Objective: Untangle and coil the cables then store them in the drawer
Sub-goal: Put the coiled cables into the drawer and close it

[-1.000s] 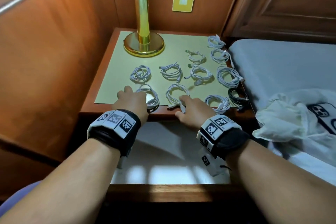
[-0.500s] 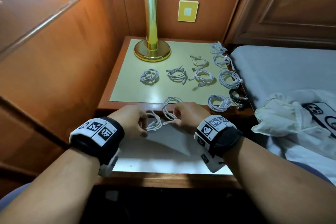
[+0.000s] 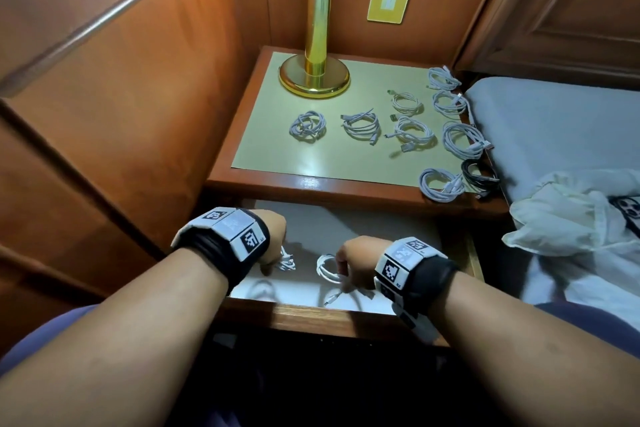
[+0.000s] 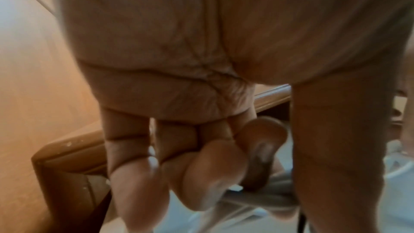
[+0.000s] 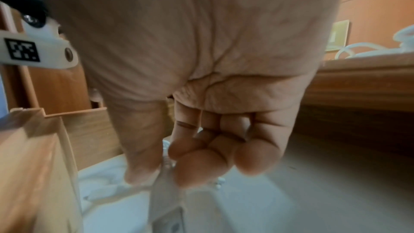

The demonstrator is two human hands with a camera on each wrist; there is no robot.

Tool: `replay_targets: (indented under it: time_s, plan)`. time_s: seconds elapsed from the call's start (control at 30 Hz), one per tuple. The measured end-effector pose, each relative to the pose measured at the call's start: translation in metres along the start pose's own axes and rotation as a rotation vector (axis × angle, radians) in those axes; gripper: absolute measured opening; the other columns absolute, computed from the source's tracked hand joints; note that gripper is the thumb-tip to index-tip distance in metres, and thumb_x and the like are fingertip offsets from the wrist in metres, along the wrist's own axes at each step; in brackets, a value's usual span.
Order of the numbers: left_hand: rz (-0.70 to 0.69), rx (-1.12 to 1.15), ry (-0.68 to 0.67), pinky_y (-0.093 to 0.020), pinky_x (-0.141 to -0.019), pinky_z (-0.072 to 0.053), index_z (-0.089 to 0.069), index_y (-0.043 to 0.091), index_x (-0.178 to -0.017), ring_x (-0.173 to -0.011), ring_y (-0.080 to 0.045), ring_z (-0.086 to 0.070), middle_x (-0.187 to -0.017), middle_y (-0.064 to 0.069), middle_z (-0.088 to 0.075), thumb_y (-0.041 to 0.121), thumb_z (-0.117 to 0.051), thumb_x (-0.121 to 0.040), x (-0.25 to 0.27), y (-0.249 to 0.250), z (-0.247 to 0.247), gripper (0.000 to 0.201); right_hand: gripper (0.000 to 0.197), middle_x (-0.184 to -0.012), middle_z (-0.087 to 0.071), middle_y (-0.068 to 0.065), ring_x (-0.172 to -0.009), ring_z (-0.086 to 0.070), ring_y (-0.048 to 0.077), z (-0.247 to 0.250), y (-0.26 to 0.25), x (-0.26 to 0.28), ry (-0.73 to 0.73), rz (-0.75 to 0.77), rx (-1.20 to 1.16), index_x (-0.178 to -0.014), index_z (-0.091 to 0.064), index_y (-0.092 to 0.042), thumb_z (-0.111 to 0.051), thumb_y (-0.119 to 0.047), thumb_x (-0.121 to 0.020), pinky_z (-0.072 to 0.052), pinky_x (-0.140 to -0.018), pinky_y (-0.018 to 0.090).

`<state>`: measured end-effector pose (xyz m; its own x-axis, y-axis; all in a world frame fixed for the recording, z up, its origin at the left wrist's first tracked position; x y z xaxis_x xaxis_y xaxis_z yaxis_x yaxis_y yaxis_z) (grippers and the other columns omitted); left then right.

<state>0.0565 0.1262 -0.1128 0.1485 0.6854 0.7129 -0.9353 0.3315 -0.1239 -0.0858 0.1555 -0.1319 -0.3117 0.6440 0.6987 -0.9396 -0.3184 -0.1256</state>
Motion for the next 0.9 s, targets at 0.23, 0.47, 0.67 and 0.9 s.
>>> replay_targets:
  time_s: [0.23,0.47,0.67,0.9]
  plan:
    - [0.051,-0.025,-0.025,-0.033,-0.078,-0.052,-0.073,0.007,-0.109,-0.084,-0.025,-0.062,-0.091,-0.005,-0.064,0.030,-0.085,-0.077,-0.005,0.000,0.000,0.041,0.026,-0.102,-0.074,0.004,-0.086,-0.065,0.021,-0.009,-0.007,-0.017,0.026,0.030,-0.025,-0.108,-0.073,-0.017,-0.077,-0.027,-0.085,-0.044,-0.067,0.025]
    - [0.026,0.008,-0.103,-0.031,-0.087,-0.056,-0.074,0.014,-0.080,-0.080,-0.018,-0.068,-0.077,0.003,-0.070,0.037,-0.079,-0.084,-0.003,0.007,-0.001,0.024,0.043,-0.117,-0.067,-0.001,-0.104,-0.061,0.019,0.028,-0.003,0.009,0.149,0.114,-0.071,-0.125,-0.066,-0.023,-0.067,-0.048,-0.090,-0.045,-0.085,0.028]
    - [0.038,0.422,0.370,-0.028,-0.076,-0.052,-0.072,0.023,-0.089,-0.086,-0.016,-0.064,-0.091,0.002,-0.070,0.044,-0.076,-0.085,0.011,-0.029,0.060,0.022,0.033,-0.092,-0.060,-0.010,-0.085,-0.056,0.010,0.103,0.076,0.066,0.473,-0.042,-0.324,-0.111,-0.070,-0.024,-0.069,-0.048,-0.088,-0.040,-0.076,0.025]
    - [0.114,0.585,0.583,-0.032,-0.084,-0.045,-0.059,0.019,-0.125,-0.108,-0.025,-0.060,-0.117,-0.005,-0.065,0.044,-0.069,-0.090,-0.007,-0.043,0.099,0.044,0.050,-0.108,-0.064,0.003,-0.095,-0.064,0.022,0.099,0.146,0.082,0.487,-0.306,-0.500,-0.124,-0.062,-0.014,-0.070,-0.047,-0.087,-0.052,-0.096,0.042]
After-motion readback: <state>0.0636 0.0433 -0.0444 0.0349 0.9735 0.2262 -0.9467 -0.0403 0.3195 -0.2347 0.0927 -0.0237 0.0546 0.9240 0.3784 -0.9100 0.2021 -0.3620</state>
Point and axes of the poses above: each hand's wrist, its own x-axis away from the middle knuckle, its own z-axis out of the back of the hand, y = z × x, the point moved 7 cm from there along -x, towards the middle knuckle
